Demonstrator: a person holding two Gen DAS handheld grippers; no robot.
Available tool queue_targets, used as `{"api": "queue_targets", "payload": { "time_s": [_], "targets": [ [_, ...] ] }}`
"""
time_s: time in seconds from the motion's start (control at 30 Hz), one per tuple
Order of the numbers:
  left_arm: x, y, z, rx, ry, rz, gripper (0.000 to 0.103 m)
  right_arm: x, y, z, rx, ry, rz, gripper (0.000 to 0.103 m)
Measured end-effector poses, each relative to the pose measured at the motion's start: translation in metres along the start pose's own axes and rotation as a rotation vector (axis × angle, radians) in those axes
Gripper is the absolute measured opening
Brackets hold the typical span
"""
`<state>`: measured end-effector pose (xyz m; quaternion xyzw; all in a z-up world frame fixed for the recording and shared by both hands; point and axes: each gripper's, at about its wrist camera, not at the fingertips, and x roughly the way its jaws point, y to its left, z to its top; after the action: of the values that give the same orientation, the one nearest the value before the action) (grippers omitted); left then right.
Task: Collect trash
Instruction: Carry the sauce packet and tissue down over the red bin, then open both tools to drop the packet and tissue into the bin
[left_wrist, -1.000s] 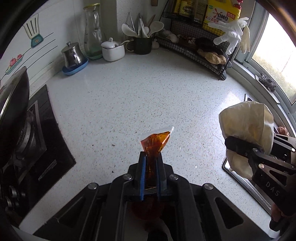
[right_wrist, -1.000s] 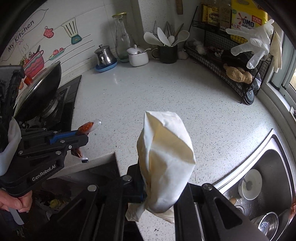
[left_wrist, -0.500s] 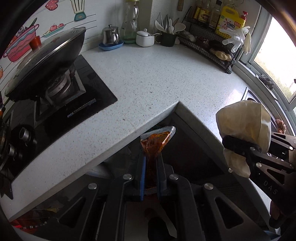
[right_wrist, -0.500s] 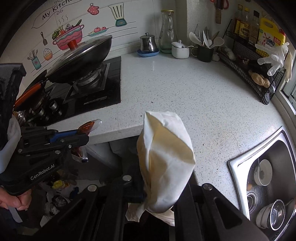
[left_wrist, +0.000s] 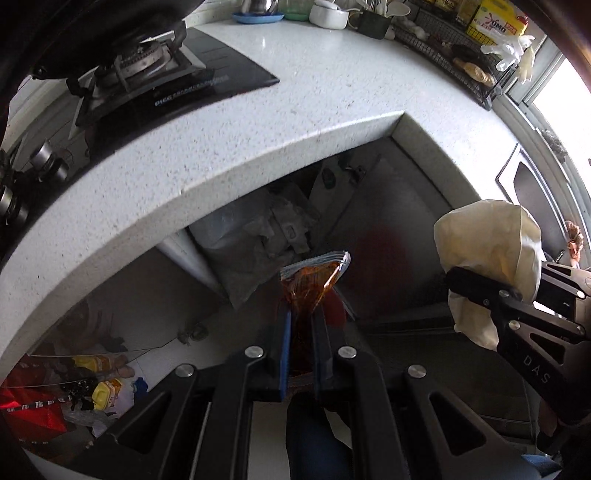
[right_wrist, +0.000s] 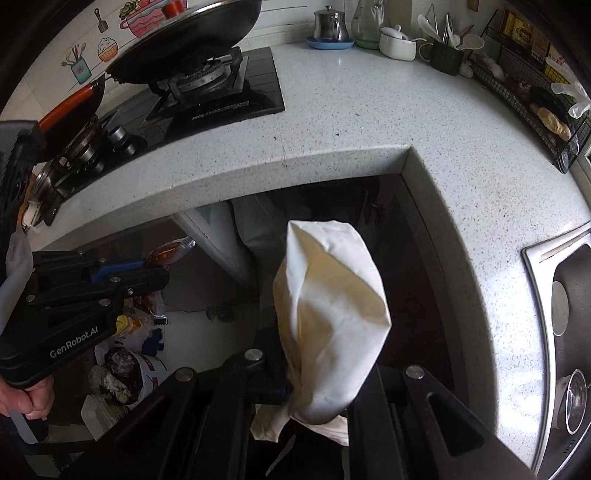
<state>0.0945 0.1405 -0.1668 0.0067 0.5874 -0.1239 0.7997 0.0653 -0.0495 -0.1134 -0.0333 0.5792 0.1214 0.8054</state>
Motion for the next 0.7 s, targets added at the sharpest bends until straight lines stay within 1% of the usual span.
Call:
{"api": "queue_targets", "payload": {
  "time_s": [0.1,0.23,0.53,0.7],
  "targets": [
    [0.03,0.004,-0.007,0.002,0.032,-0.001,0.009,0.029,-0.004,-0.007,0.007,0.029,-0.004,0.008],
    [0.075,0.006,-0.015,0.019,0.048,0.003,0.009,0.07,-0.012,-0.022,0.028,0.062,-0.006,0.008],
    [0.207,0.015,-0.042,-0.023,0.133,-0.068,0.009,0.183,-0.033,-0.054,0.078,0.112,-0.02,0.008],
    [0.281,0.011,-0.06,-0.021,0.19,-0.086,0.009,0.248,-0.046,-0.077,0.118,0.148,-0.029,0.008]
  ]
}}
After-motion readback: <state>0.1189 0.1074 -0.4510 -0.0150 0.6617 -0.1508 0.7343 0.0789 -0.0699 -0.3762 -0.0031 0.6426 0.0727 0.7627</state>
